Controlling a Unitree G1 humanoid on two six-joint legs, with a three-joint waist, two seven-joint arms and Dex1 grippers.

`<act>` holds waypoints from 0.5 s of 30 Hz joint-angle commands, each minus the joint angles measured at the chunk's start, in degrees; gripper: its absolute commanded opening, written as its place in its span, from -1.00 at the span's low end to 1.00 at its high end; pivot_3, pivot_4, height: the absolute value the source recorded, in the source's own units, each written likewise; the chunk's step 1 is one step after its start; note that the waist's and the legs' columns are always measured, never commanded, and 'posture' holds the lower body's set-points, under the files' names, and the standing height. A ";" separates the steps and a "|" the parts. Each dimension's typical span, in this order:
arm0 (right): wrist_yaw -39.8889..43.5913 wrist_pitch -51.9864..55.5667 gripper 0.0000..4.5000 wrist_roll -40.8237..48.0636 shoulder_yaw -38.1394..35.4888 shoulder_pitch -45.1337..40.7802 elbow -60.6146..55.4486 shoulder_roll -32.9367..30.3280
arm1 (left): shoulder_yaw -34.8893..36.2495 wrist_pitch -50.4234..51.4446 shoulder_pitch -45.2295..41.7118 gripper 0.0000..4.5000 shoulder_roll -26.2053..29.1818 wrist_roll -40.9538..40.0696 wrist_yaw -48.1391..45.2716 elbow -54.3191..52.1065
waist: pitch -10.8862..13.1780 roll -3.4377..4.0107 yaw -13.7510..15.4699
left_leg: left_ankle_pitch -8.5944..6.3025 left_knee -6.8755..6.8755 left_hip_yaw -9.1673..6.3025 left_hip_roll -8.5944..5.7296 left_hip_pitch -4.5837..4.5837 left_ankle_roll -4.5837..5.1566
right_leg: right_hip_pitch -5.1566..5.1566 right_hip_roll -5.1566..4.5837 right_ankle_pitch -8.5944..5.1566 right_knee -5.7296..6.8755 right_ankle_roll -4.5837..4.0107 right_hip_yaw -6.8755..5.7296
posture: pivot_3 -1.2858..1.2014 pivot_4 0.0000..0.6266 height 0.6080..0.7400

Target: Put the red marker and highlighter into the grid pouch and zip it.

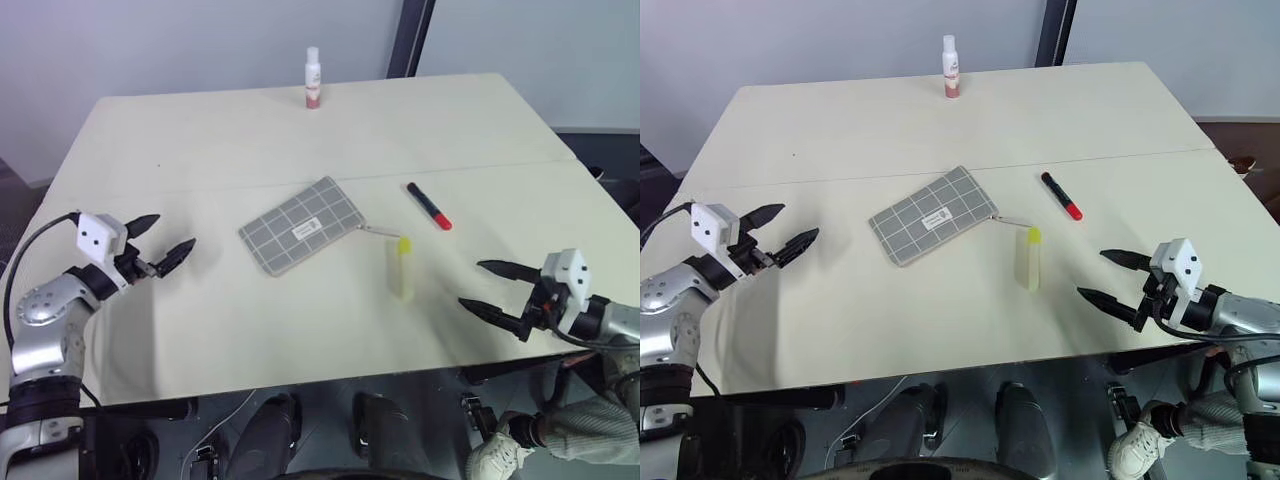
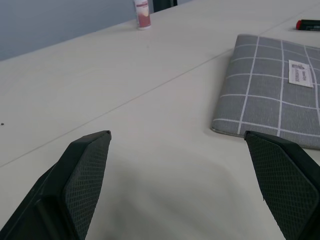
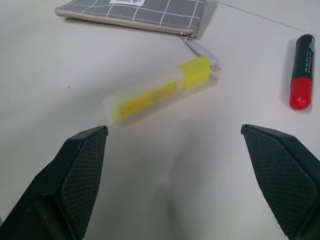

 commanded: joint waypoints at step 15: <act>-0.47 -1.88 0.97 -0.71 -1.44 -0.22 0.24 -0.44 | 1.89 -3.57 1.35 1.00 0.29 -1.55 -2.99 -2.86 | 0.00 0.00 -0.02 | 0.00 0.00 0.00 0.01 0.00 0.00 | 0.00 0.00 0.00 0.00 -0.01 0.00 | 0.03 -0.52 1.00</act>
